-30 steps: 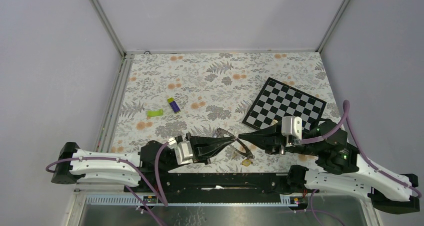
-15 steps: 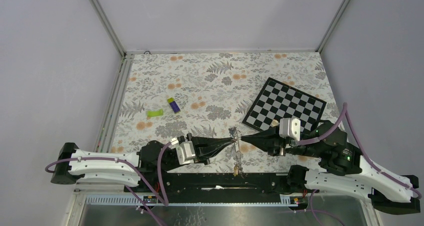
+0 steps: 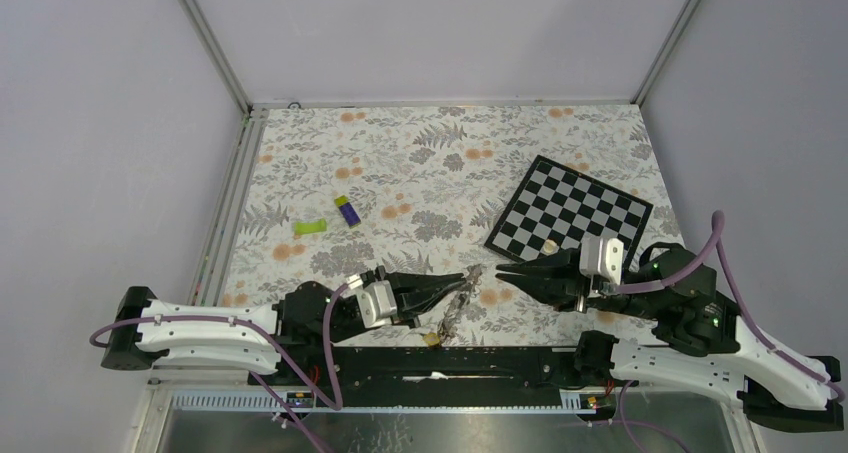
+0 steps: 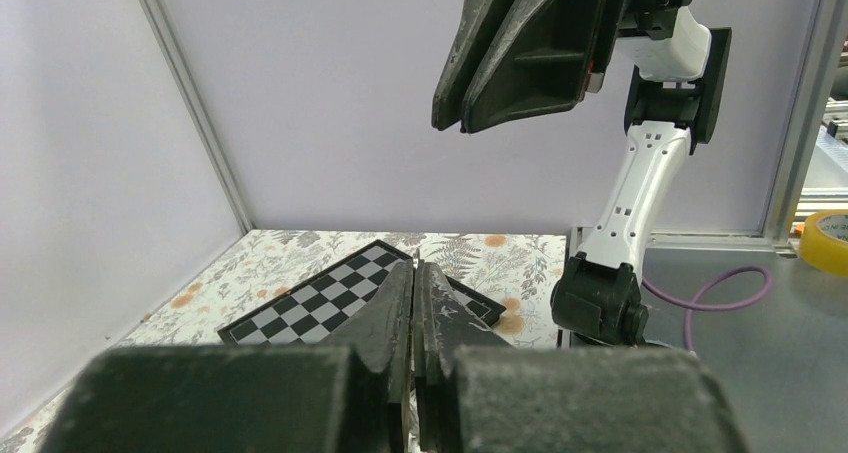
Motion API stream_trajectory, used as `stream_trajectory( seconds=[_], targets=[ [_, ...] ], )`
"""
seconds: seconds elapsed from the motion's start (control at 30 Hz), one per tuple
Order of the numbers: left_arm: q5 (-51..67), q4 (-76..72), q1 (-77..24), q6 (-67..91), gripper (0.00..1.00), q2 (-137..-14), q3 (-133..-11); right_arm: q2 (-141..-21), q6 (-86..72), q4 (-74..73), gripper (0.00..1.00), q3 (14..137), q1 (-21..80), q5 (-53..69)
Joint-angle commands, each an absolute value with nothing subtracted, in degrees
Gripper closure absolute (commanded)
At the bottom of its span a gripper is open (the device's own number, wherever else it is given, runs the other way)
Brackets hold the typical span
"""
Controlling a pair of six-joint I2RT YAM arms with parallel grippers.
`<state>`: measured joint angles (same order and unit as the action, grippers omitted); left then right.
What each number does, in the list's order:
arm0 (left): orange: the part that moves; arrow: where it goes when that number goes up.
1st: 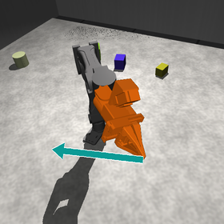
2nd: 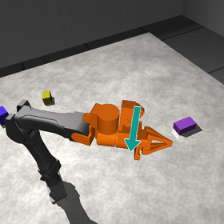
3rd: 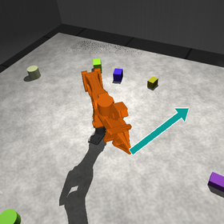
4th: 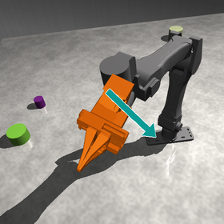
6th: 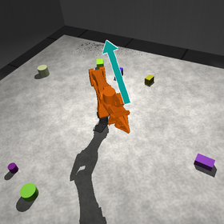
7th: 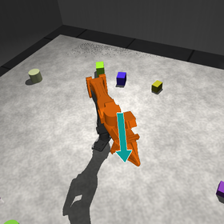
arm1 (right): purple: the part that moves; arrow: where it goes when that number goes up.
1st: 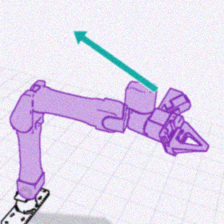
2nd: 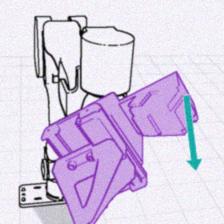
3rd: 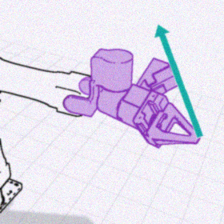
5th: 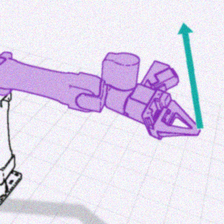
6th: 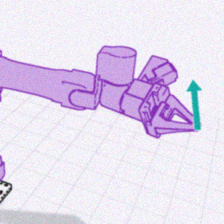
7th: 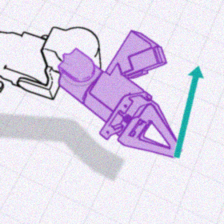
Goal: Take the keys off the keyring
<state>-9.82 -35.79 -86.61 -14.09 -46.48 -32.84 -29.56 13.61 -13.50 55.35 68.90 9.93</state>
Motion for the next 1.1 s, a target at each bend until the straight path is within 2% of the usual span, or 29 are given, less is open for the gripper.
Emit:
stream_trajectory(
  seconds=[0.0,0.27,0.7,1.07],
  targets=[
    [-10.72,-40.18,-86.66,-14.61,1.0,-45.66,-34.45,-29.23,14.29,-13.07,0.79,57.26,69.15,8.52],
    [-10.63,-39.66,-86.66,-14.42,1.0,-45.68,-35.42,-31.18,12.64,-13.67,0.68,55.76,69.16,10.72],
    [-9.64,-39.66,-86.66,-14.95,1.0,-46.13,-37.36,-30.84,7.05,-5.28,0.68,47.54,69.14,8.89],
    [-8.74,-39.64,-86.65,-14.94,1.0,-46.44,-37.8,-31.03,7.53,-1.93,0.69,45.57,69.13,7.74]
  ],
)
